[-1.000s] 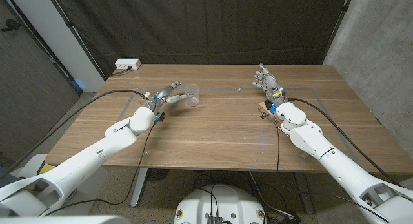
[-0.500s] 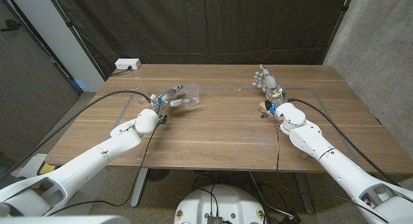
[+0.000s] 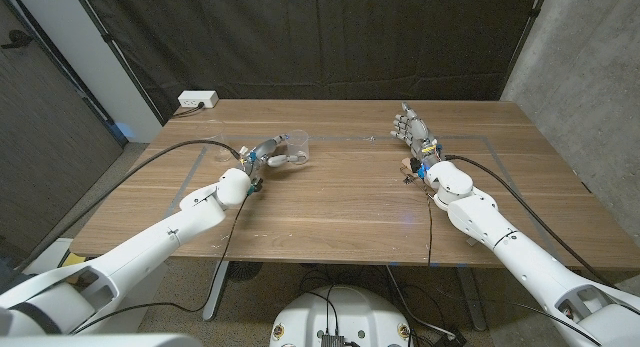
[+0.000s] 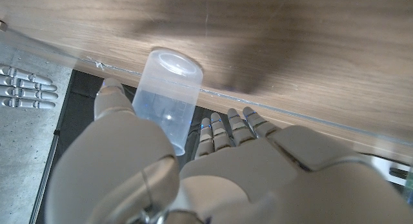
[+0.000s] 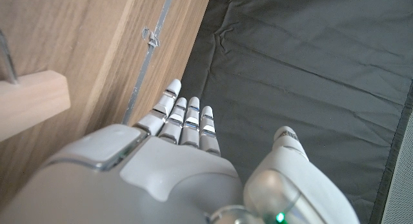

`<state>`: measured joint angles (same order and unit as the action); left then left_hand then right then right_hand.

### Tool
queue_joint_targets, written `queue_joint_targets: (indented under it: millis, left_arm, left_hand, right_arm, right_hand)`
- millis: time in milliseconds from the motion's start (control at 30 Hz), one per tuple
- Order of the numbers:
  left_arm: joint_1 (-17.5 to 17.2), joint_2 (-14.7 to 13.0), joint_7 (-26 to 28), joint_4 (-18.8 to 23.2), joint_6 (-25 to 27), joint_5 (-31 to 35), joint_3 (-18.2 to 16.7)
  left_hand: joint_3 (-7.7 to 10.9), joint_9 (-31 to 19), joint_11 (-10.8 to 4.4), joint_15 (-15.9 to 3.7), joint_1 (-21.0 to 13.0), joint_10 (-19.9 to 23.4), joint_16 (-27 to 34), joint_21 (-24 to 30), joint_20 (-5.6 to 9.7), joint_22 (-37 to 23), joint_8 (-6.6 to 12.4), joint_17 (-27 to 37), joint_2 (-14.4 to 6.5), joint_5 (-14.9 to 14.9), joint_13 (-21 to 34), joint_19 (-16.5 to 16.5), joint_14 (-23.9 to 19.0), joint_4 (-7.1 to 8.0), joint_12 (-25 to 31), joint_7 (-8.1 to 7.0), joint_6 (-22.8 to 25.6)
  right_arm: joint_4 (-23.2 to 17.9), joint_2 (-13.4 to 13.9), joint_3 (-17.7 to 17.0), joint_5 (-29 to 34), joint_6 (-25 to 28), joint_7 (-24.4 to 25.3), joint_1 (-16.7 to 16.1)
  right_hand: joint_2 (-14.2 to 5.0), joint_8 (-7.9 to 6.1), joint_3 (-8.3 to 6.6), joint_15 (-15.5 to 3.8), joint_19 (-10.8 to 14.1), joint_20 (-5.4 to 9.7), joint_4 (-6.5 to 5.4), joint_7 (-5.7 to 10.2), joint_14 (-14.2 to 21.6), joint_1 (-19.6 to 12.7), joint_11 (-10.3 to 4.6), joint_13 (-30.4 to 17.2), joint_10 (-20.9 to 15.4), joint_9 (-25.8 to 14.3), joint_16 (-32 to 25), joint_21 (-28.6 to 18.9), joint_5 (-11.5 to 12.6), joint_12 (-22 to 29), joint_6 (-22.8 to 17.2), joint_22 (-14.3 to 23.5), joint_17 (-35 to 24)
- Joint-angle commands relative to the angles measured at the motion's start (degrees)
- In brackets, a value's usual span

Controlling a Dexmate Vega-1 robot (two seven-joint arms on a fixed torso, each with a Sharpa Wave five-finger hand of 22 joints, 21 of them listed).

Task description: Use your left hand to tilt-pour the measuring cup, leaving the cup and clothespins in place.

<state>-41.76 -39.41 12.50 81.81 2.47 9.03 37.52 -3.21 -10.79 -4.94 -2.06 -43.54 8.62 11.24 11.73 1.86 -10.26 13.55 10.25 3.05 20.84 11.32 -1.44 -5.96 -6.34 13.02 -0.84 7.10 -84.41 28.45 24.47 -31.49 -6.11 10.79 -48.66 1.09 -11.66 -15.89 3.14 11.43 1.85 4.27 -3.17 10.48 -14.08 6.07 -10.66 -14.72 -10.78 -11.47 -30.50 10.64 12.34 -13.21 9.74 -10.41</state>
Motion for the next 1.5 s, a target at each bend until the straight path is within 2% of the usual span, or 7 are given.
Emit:
queue_joint_targets:
  millis: [33, 500, 733, 933, 1100, 1333, 1500]
  left_arm:
    - [2.16, 2.06, 1.27, -3.6, -1.81, 0.87, 1.33]
    - [3.74, 3.72, 1.22, -6.66, -4.65, -0.06, 1.89]
    - [4.16, 5.38, 2.49, -10.06, -9.23, -1.75, 1.52]
    - [4.34, 6.1, 3.37, -11.46, -11.29, -2.03, 1.52]
    - [4.09, 6.8, 4.78, -12.62, -13.28, -2.49, 1.17]
    - [3.39, 7.55, 6.44, -13.43, -15.56, -3.75, 0.19]
    - [2.34, 7.54, 7.02, -12.47, -15.92, -5.12, -0.89]
  left_hand:
    - [0.12, -0.23, -1.46, -1.82, -0.79, 1.26, 0.38, 0.17, 0.68, -0.11, 0.39, 0.17, -0.42, 0.51, 0.12, -0.76, -1.08, -0.47, 0.62, -0.67, 1.48]
    - [0.32, -0.25, -1.28, -2.63, -2.51, 2.92, 0.5, 0.61, 2.87, -0.03, 0.5, 0.11, -1.23, 0.64, 0.11, -2.76, -2.74, -0.73, 0.72, -0.76, 3.34]
    - [1.99, -0.3, -2.24, -4.24, -6.7, 7.2, 1.09, 1.43, 3.83, 0.03, 1.05, 0.08, -4.57, 0.52, 0.11, -6.89, -7.13, -1.3, 1.37, -1.61, 7.24]
    - [3.14, -0.33, -3.16, -4.76, -9.83, 9.77, 1.18, 2.18, 3.55, -0.02, 1.26, 0.07, -6.54, -0.25, 0.12, -10.54, -9.93, -1.72, 1.47, -2.28, 9.71]
    - [3.96, -0.39, -3.71, -4.3, -11.43, 11.51, 1.57, 3.28, 1.35, -0.37, 1.41, 0.27, -8.33, -1.15, 0.2, -13.99, -12.63, -1.53, 1.45, -2.54, 11.54]
    - [4.97, -0.47, -4.51, -5.0, -13.82, 17.14, 2.25, 4.51, 1.47, -0.81, 2.65, 0.42, -9.98, -2.83, 0.42, -17.42, -17.29, -1.6, 2.48, -2.85, 16.97]
    - [5.78, -0.49, -4.6, -4.72, -14.89, 18.71, 2.93, 5.38, -0.1, -1.2, 2.82, 0.85, -11.33, -3.76, 0.83, -19.11, -20.03, -1.37, 2.6, -3.0, 18.51]
  right_arm:
    - [1.09, -0.23, -0.11, -0.54, -0.3, -0.56, 0.18]
    - [2.45, -0.4, 0.02, -0.95, -0.42, -1.55, 0.91]
    - [2.89, -0.44, -0.07, -1.11, -0.66, -1.79, 1.06]
    - [3.41, -0.52, -0.09, -1.37, -0.82, -2.21, 1.2]
    - [3.68, -0.54, -0.18, -1.57, -1.02, -2.44, 1.18]
    - [3.7, -0.48, -0.37, -1.81, -1.31, -2.54, 0.95]
    - [3.91, -0.51, -0.31, -1.91, -1.43, -2.85, 0.99]
  right_hand:
    - [-0.42, -0.07, 0.23, -0.05, 0.52, 0.25, -0.09, 0.2, 0.44, -0.08, -0.02, -0.08, -0.76, -0.24, -0.1, 0.17, 0.12, 0.34, -0.59, 0.18, -0.12]
    - [-0.49, 0.01, 0.3, -0.03, 0.68, 0.22, -0.07, 0.23, 0.61, -0.01, -0.06, -0.07, -0.79, -0.25, -0.06, 0.51, 0.09, 0.3, -0.6, 0.2, -0.14]
    - [-0.51, 0.06, 0.33, -0.01, 0.71, 0.18, -0.05, 0.38, 0.71, 0.01, -0.05, -0.07, -0.88, -0.25, -0.05, 0.67, 0.09, 0.32, -0.52, 0.2, -0.14]
    - [-0.54, 0.09, 0.35, 0.01, 0.77, 0.1, -0.03, 0.46, 0.85, 0.01, -0.1, -0.07, -0.95, -0.26, -0.05, 0.82, 0.08, 0.33, -0.51, 0.21, -0.14]
    - [-0.56, 0.09, 0.39, -0.02, 0.81, 0.06, -0.04, 0.57, 0.92, 0.06, -0.1, -0.07, -1.01, -0.26, -0.06, 0.93, 0.07, 0.34, -0.56, 0.21, -0.15]
    - [-0.58, 0.1, 0.43, -0.03, 0.89, 0.0, -0.07, 0.66, 0.97, 0.14, -0.13, -0.07, -1.09, -0.27, -0.05, 1.04, 0.06, 0.36, -0.58, 0.22, -0.17]
    - [-0.59, 0.1, 0.48, -0.09, 0.94, -0.01, -0.09, 0.66, 1.03, 0.21, -0.14, -0.07, -1.13, -0.27, -0.04, 1.15, 0.05, 0.36, -0.61, 0.22, -0.18]
